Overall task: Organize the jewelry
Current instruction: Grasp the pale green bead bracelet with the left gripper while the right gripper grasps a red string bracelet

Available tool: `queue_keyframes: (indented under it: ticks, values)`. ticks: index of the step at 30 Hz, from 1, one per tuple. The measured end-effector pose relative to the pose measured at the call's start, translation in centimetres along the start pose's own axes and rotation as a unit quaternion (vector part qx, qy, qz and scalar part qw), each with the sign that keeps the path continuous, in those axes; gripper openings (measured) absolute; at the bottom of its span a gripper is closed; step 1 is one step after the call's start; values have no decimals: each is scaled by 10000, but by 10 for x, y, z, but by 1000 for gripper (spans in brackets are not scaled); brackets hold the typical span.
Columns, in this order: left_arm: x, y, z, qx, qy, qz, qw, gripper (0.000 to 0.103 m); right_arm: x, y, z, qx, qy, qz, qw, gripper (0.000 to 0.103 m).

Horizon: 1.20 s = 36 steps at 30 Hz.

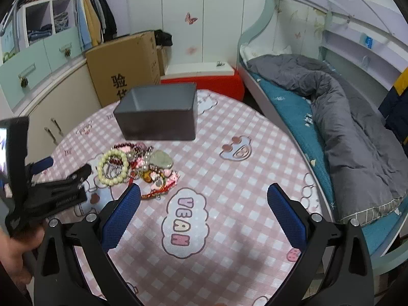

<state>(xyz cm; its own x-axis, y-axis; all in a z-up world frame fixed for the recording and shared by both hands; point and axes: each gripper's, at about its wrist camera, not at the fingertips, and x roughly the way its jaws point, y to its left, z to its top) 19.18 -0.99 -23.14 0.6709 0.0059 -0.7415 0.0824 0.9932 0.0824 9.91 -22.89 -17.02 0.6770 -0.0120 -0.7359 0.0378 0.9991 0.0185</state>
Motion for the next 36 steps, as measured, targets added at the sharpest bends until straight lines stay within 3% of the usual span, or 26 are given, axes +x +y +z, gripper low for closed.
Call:
queue_keyframes:
  ticks: [5, 7, 8, 12, 13, 14, 16, 18, 21, 22, 23, 26, 36]
  values:
    - [27, -6, 7, 199, 182, 81, 9996, 95, 16, 2, -1, -13, 162, 102, 9998, 96]
    - [39, -8, 6, 291, 355, 21, 9989, 80, 21, 3, -3, -16, 211, 167, 9996, 96]
    - [41, -6, 6, 222, 368, -203, 9989, 76, 23, 3, -3, -10, 237, 211, 9995, 96]
    - [38, -8, 9, 226, 375, -750, 9962, 19, 35, 2, -6, 201, 389, 554, 9975, 95]
    - [37, -8, 9, 195, 392, -852, 9954, 9, 39, 2, -6, 288, 460, 701, 9961, 92]
    - [36, -6, 8, 133, 393, -960, 9945, 9, 44, 4, -6, 341, 535, 839, 9945, 89]
    - [30, -5, 6, 74, 305, -1039, 9941, 9, 56, 10, -5, 434, 713, 1098, 9905, 73]
    - [23, -3, 4, 7, 230, -1058, 9941, 9, 69, 17, -3, 555, 858, 1282, 9865, 62]
    - [13, 2, -1, -112, 157, -1079, 9940, 9, 85, 31, -5, 439, 990, 1202, 9868, 38]
    - [9, 4, -3, -161, 128, -1094, 9938, 9, 84, 37, -5, 251, 929, 1114, 9891, 21]
    - [4, 6, -4, -193, 102, -1108, 9936, 9, 85, 39, -6, 166, 962, 1115, 9890, 13]
    - [-10, 14, -9, -273, -14, -1189, 9925, 9, 74, 34, -11, 179, 920, 1282, 9873, 5]
    - [-51, 21, -2, -243, -414, -1403, 9889, 9, 10, 7, 4, 117, 120, 1889, 9819, 4]
